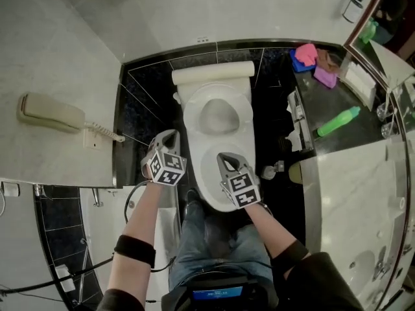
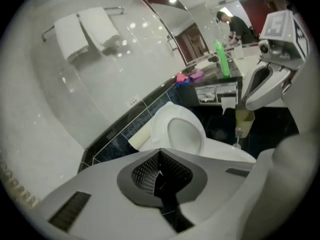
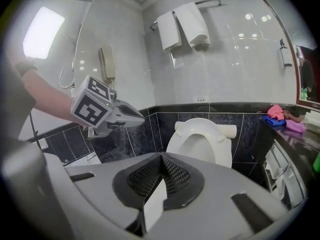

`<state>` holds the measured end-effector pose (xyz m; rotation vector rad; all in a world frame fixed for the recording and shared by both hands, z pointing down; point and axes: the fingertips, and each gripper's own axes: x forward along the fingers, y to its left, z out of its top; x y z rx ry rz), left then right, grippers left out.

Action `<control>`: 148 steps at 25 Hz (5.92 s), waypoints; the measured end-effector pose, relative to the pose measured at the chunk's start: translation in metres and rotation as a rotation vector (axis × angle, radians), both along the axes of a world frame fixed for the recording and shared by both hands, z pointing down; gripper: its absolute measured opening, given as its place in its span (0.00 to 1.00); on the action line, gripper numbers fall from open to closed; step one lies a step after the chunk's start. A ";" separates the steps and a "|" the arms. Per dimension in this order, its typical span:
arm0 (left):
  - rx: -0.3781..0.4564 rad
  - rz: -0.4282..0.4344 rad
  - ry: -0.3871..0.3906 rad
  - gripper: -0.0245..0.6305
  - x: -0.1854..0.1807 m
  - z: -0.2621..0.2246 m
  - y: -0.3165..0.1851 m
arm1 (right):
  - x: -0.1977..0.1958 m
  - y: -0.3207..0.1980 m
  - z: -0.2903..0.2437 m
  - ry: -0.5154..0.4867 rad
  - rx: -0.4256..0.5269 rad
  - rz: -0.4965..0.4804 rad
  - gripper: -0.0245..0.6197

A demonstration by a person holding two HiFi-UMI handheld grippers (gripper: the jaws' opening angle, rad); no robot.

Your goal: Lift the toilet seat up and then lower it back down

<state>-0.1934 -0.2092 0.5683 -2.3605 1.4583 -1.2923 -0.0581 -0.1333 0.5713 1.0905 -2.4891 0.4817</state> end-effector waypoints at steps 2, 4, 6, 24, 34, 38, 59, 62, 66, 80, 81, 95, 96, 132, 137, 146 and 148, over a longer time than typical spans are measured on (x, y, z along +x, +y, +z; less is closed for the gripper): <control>0.007 -0.033 0.085 0.05 0.017 -0.023 0.022 | 0.018 0.010 -0.016 0.005 0.015 -0.002 0.04; 0.014 -0.063 0.176 0.05 0.033 -0.044 0.045 | 0.036 0.020 -0.032 0.006 0.026 -0.003 0.04; 0.025 -0.076 0.242 0.05 0.051 -0.065 0.068 | 0.054 0.031 -0.047 0.005 0.035 -0.003 0.04; -0.026 -0.199 0.528 0.05 0.075 -0.120 0.196 | 0.176 0.103 -0.095 0.062 -0.012 0.138 0.04; -0.069 -0.185 0.545 0.05 0.054 -0.088 0.216 | 0.153 0.135 -0.055 0.094 -0.095 0.154 0.04; -0.078 -0.194 0.537 0.05 0.040 -0.081 0.222 | 0.139 0.142 -0.044 0.098 -0.118 0.149 0.04; -0.108 -0.189 0.537 0.05 0.049 -0.069 0.236 | 0.134 0.144 -0.039 0.108 -0.121 0.137 0.04; -0.109 -0.187 0.532 0.05 0.050 -0.068 0.236 | 0.136 0.143 -0.037 0.110 -0.123 0.137 0.04; -0.110 -0.188 0.527 0.05 0.051 -0.066 0.237 | 0.133 0.144 -0.039 0.102 -0.128 0.134 0.04; -0.119 -0.193 0.528 0.05 0.051 -0.065 0.241 | 0.132 0.144 -0.039 0.103 -0.123 0.124 0.04; -0.119 -0.192 0.528 0.05 0.051 -0.065 0.241 | 0.131 0.144 -0.039 0.103 -0.123 0.123 0.04; -0.126 -0.192 0.530 0.05 0.052 -0.061 0.242 | 0.130 0.142 -0.038 0.104 -0.120 0.125 0.04; -0.126 -0.193 0.531 0.05 0.052 -0.061 0.242 | 0.130 0.142 -0.039 0.103 -0.121 0.125 0.04; -0.136 -0.195 0.531 0.05 0.052 -0.054 0.242 | 0.127 0.141 -0.035 0.105 -0.127 0.124 0.04; -0.137 -0.195 0.530 0.05 0.052 -0.054 0.242 | 0.127 0.141 -0.034 0.105 -0.128 0.121 0.04; -0.138 -0.195 0.528 0.05 0.053 -0.054 0.241 | 0.127 0.140 -0.035 0.106 -0.123 0.119 0.04; -0.136 -0.194 0.528 0.05 0.052 -0.054 0.240 | 0.126 0.139 -0.036 0.107 -0.120 0.119 0.04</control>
